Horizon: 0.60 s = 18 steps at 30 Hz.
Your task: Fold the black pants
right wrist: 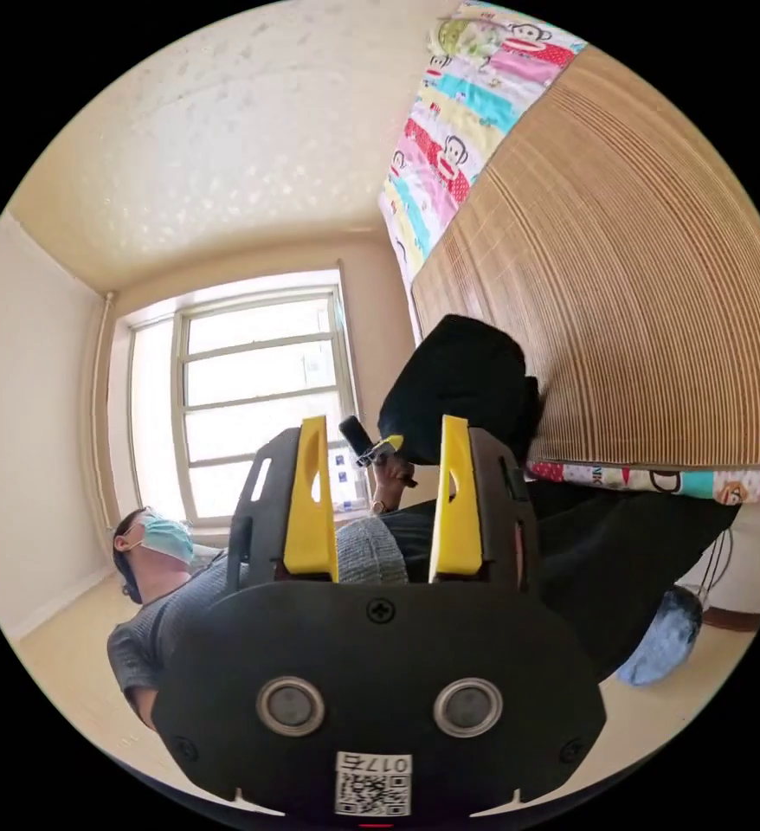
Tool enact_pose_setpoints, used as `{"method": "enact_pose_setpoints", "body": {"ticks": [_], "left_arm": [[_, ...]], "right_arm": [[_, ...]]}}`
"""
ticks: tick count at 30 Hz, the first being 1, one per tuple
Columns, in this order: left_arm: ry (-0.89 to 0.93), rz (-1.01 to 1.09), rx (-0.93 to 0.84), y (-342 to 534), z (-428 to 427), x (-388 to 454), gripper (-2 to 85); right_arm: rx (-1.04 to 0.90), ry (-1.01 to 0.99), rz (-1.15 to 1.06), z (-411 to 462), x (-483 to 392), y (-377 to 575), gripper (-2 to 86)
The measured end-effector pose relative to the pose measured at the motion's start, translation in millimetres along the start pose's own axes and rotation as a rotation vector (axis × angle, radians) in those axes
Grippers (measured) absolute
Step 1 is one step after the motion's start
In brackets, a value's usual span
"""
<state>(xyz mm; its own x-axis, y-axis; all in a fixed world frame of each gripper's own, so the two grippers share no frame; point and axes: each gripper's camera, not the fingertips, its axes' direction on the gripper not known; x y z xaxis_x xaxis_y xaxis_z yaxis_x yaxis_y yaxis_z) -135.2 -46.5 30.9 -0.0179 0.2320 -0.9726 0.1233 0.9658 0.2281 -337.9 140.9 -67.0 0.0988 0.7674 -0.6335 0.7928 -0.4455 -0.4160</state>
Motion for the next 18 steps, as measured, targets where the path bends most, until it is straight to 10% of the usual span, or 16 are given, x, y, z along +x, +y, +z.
{"method": "enact_pose_setpoints", "body": {"ticks": [11, 18], "left_arm": [[-0.095, 0.425, -0.395, -44.9, 264.4, 152.8, 5.7], [-0.118, 0.444, -0.359, -21.5, 313.0, 157.4, 5.9]], "right_arm": [[-0.706, 0.471, 0.218, 47.7, 33.2, -44.5, 21.5], [-0.549, 0.100, -0.054, -22.5, 12.4, -13.2, 5.0]]}}
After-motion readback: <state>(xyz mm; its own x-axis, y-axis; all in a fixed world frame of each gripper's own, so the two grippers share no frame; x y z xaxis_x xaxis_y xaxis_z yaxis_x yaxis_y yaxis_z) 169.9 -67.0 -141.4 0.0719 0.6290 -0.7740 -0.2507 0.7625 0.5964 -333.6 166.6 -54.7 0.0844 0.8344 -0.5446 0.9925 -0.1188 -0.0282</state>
